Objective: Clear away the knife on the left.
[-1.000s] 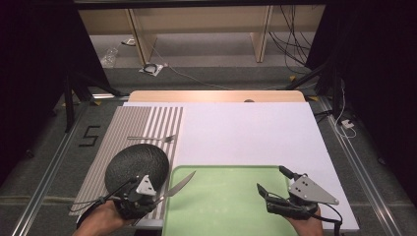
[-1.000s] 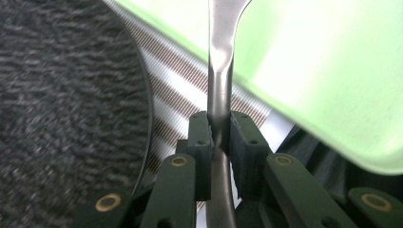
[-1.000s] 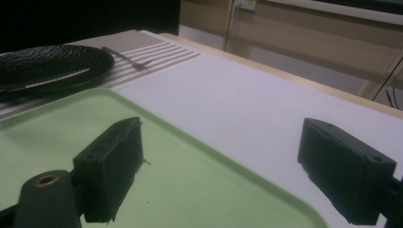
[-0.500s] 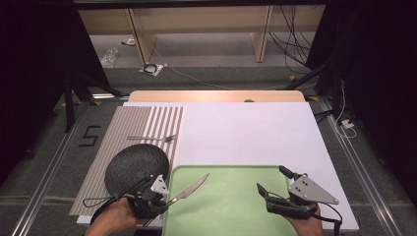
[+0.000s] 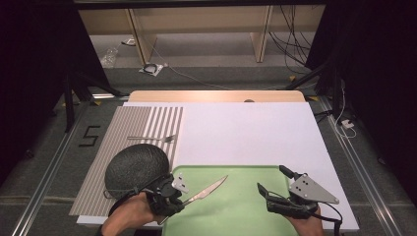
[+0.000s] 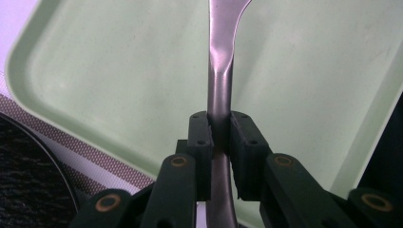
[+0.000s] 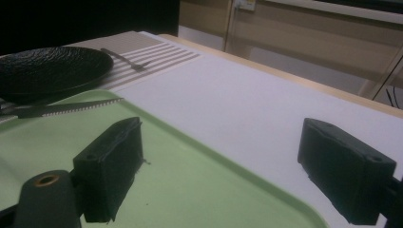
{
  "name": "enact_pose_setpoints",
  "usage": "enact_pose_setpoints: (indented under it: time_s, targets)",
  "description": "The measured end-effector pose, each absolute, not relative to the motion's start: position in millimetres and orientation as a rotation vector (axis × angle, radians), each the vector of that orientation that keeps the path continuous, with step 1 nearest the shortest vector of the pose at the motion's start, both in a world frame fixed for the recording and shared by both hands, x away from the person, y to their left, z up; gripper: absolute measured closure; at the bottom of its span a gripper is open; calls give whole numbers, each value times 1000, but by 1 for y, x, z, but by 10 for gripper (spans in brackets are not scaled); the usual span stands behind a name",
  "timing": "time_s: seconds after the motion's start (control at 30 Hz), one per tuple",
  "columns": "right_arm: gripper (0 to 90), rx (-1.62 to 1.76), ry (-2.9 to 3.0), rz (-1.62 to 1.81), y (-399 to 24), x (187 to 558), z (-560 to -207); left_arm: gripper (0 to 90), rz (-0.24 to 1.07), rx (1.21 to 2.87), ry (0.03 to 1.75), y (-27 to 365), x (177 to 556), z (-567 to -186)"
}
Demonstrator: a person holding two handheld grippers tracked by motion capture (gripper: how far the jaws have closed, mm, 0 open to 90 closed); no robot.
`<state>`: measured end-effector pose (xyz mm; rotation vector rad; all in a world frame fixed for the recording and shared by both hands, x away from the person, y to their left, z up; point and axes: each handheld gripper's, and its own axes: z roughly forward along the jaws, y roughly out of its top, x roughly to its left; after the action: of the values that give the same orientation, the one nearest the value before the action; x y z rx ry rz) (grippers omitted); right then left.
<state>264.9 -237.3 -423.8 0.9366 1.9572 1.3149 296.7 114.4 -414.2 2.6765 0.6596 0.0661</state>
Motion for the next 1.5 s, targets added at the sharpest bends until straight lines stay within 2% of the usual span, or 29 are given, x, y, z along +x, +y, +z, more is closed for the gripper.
enact_pose_setpoints:
  time_s: [0.4,0.83,1.5]
  targets:
    - [159,936,1955,1313,-237,265,-423,795,-65,2726,614,91,286,-432]
    - [159,930,1952,1321,-237,265,-423,795,-75,2802,543,76,275,-441]
    - [159,924,1953,1323,-236,265,-424,793,-83,2870,530,68,271,-456]
